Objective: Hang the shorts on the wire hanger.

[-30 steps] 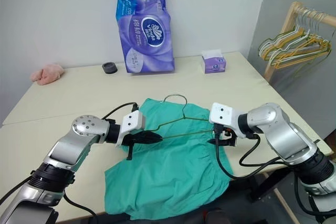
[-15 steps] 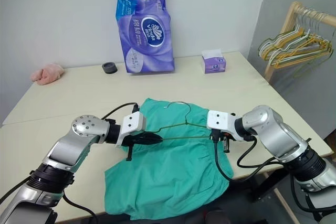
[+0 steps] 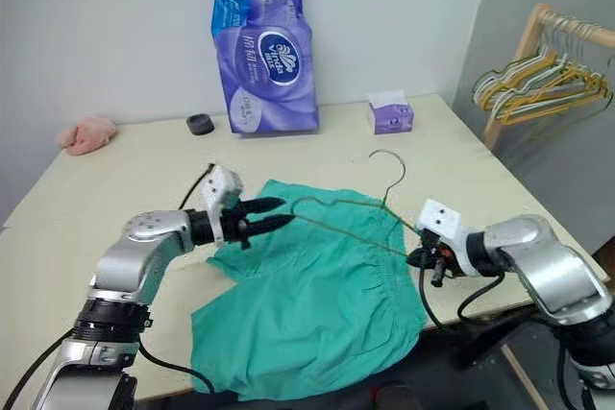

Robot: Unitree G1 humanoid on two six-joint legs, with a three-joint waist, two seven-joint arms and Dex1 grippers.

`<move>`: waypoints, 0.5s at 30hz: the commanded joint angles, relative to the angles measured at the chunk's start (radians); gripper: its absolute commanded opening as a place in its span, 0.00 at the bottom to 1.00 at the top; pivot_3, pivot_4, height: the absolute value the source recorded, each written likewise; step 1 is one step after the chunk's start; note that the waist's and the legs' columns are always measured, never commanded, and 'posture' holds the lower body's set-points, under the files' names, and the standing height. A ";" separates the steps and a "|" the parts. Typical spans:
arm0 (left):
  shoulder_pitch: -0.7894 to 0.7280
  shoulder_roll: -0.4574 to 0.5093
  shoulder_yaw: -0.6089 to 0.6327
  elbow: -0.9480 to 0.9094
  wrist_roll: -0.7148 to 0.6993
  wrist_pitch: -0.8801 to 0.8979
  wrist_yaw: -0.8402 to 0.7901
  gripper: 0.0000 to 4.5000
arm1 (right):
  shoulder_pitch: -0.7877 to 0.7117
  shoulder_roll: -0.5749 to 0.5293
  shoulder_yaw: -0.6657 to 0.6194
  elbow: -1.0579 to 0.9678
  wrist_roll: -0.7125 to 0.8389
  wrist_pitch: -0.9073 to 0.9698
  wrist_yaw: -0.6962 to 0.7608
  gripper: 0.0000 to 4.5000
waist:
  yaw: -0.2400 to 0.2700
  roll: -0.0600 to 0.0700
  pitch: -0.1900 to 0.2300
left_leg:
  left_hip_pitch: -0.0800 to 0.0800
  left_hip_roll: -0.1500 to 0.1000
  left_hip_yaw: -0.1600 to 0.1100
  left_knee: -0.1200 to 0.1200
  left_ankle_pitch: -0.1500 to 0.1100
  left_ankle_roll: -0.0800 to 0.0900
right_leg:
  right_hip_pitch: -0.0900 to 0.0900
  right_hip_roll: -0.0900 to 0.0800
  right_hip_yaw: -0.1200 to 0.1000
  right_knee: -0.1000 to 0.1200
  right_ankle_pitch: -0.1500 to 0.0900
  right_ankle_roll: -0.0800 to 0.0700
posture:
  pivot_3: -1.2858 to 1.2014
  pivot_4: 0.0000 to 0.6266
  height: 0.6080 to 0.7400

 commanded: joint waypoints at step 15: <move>0.032 0.217 -0.109 -0.076 -0.017 0.006 -0.287 0.49 | 0.615 -0.033 -0.477 -0.092 0.202 0.229 -0.109 0.00 | 0.026 -0.002 0.002 | 0.001 0.001 0.009 0.001 0.000 0.000 | 0.002 0.000 0.000 0.000 -0.003 0.005 | 0.41 0.00 1.00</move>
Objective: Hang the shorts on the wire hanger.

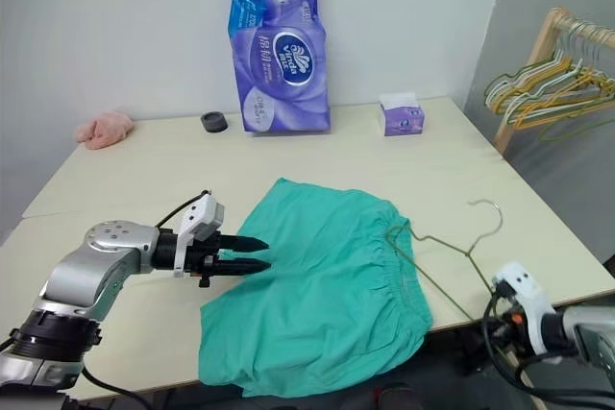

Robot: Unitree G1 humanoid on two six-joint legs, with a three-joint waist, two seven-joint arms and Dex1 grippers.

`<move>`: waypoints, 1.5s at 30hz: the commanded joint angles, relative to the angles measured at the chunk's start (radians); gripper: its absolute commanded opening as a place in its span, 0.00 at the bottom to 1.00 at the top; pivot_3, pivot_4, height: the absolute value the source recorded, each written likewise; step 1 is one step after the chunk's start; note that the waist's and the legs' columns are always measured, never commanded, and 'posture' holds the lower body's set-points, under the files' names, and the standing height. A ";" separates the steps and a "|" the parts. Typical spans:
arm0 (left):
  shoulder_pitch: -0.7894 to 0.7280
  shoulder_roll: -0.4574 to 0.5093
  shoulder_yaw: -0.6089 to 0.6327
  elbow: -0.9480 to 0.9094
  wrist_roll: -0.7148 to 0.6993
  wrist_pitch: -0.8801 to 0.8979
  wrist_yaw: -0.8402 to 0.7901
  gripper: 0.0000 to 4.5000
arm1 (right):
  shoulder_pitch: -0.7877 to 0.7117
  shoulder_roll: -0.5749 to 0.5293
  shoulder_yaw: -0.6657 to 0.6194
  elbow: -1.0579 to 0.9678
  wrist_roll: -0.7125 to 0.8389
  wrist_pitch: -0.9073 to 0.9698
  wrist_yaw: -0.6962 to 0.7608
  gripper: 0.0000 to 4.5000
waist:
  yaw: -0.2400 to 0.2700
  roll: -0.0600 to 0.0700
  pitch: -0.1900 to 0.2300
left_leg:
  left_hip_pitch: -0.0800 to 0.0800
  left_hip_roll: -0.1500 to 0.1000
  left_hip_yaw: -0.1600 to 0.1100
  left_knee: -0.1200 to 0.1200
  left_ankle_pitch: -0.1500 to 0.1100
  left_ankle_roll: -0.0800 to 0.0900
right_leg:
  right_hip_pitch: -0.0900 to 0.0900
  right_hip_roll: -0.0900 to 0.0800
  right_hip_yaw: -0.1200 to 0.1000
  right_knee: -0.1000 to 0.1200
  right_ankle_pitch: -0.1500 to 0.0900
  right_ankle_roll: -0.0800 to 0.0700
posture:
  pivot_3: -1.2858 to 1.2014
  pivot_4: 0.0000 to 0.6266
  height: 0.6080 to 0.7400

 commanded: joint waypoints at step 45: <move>-0.044 -0.008 0.027 0.011 0.043 -0.082 0.074 0.49 | -0.380 0.008 0.118 0.427 0.211 0.259 -0.145 0.00 | -0.007 -0.003 0.001 | 0.001 0.001 0.001 0.000 0.000 0.000 | 0.000 0.001 0.002 0.000 0.000 0.000 | 0.44 0.00 1.00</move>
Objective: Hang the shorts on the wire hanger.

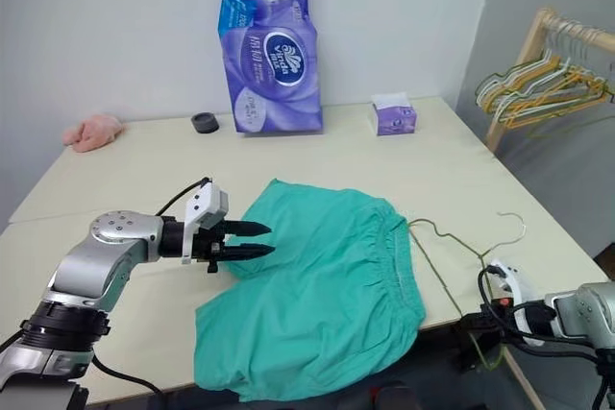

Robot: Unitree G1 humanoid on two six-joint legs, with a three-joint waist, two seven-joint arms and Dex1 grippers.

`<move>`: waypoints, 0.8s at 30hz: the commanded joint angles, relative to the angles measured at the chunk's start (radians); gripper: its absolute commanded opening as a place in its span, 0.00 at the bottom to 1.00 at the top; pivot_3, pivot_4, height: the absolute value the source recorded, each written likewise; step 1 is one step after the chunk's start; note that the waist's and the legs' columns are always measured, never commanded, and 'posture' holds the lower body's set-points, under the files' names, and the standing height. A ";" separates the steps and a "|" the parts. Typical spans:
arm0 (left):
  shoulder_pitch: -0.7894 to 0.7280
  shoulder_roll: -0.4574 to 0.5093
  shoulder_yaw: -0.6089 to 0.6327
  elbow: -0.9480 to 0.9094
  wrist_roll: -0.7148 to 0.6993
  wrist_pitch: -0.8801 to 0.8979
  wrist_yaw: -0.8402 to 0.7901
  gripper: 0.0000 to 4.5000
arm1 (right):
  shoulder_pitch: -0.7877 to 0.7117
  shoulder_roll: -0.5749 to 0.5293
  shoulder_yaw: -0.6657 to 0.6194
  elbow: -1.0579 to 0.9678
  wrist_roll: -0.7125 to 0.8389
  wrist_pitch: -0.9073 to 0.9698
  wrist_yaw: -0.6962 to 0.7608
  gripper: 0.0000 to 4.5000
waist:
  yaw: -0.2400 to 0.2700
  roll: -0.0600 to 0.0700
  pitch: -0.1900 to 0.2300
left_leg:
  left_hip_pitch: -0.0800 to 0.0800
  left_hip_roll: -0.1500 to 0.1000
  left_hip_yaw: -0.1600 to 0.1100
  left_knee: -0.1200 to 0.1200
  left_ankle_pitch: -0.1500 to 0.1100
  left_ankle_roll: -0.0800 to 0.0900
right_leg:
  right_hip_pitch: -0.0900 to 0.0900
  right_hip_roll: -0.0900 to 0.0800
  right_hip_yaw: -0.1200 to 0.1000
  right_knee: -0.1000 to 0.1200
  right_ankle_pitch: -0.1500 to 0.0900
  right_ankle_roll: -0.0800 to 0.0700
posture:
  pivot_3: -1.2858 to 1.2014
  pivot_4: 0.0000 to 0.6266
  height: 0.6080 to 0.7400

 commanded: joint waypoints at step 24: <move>-0.012 -0.022 0.006 0.003 0.013 -0.036 0.020 0.49 | 0.105 -0.208 -0.160 -0.242 0.144 -0.088 0.142 0.00 | 0.010 0.004 0.003 | -0.004 0.000 -0.001 0.000 -0.001 0.001 | -0.002 -0.001 -0.002 -0.001 0.000 -0.001 | 0.43 0.00 1.00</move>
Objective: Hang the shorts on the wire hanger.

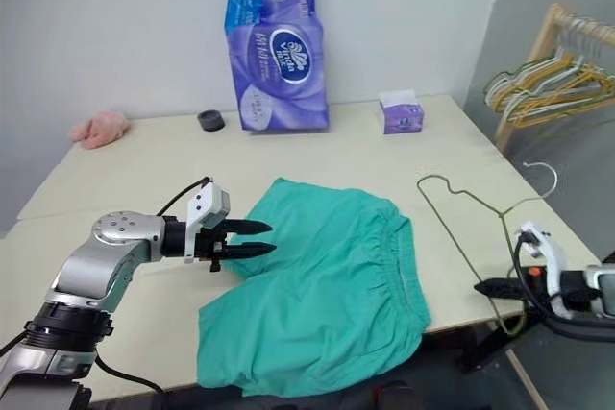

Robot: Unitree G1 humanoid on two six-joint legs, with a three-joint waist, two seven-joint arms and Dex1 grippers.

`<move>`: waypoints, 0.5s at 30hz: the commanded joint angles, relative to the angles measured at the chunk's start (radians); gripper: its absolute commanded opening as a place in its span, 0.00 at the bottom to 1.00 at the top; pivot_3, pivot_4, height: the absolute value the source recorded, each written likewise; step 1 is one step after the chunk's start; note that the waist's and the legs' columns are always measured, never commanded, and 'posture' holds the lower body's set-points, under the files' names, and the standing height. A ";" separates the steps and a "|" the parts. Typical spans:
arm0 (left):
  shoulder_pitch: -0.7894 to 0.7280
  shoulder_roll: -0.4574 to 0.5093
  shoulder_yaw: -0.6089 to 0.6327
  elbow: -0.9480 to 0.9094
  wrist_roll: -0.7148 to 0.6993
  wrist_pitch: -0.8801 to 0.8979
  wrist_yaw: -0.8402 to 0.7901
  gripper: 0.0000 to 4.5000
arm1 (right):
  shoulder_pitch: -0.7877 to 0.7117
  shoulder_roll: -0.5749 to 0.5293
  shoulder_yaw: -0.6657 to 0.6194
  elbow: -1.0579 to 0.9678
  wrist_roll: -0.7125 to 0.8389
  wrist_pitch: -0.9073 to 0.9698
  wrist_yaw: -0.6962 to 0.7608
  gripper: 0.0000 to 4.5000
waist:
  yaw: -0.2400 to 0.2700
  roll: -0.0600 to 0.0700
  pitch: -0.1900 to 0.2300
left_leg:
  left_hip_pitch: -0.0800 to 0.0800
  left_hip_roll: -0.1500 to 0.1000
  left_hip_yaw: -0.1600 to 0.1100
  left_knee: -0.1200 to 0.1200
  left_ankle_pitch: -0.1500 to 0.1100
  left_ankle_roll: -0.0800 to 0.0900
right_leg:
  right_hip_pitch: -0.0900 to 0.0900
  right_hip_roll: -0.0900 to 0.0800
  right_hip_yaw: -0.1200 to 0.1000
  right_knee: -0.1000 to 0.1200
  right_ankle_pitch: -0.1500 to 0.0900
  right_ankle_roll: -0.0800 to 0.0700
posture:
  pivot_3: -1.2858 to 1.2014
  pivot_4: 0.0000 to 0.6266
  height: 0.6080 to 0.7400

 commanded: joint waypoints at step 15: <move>-0.023 -0.020 -0.007 -0.003 0.006 -0.027 -0.003 0.49 | -0.076 -0.032 0.231 0.068 -0.036 -0.023 -0.029 0.00 | -0.006 0.001 0.001 | 0.002 0.000 0.002 0.000 0.000 0.000 | 0.001 0.000 0.001 0.000 -0.001 0.003 | 0.43 0.00 1.00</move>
